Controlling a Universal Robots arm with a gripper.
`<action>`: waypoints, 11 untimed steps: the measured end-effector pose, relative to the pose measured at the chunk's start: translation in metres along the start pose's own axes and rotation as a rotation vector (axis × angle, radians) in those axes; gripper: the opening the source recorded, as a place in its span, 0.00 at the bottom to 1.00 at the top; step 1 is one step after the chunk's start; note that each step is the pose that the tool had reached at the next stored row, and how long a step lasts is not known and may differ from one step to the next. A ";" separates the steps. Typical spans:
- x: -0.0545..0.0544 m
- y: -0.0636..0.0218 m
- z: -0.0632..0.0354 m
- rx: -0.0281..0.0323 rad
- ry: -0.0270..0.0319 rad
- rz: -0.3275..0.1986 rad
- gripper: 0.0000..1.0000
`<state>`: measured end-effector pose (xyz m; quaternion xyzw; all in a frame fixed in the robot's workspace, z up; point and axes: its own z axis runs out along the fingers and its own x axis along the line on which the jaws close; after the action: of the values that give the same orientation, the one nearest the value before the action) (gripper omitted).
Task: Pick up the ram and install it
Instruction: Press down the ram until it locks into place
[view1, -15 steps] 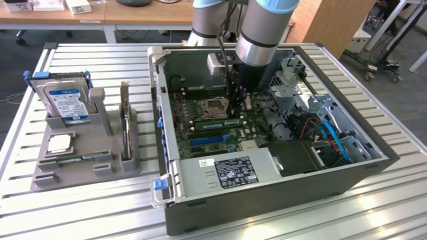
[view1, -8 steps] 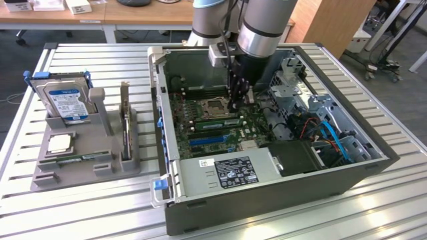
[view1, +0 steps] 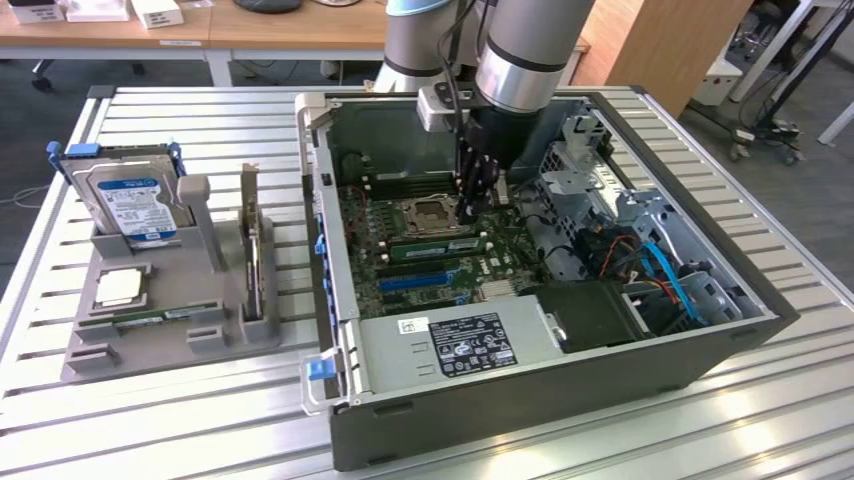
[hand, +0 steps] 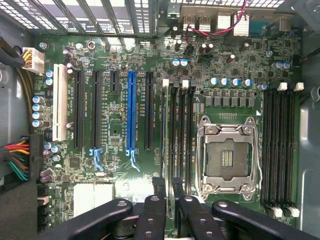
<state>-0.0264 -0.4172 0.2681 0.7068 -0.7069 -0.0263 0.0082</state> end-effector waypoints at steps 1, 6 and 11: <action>0.000 0.0000 0.0000 0.0000 -0.0001 0.000 0.19; 0.000 0.0000 0.0000 0.0000 0.0000 0.000 0.19; 0.000 0.0000 0.0000 0.0000 -0.0001 0.000 0.11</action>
<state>-0.0264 -0.4172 0.2681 0.7068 -0.7069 -0.0263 0.0081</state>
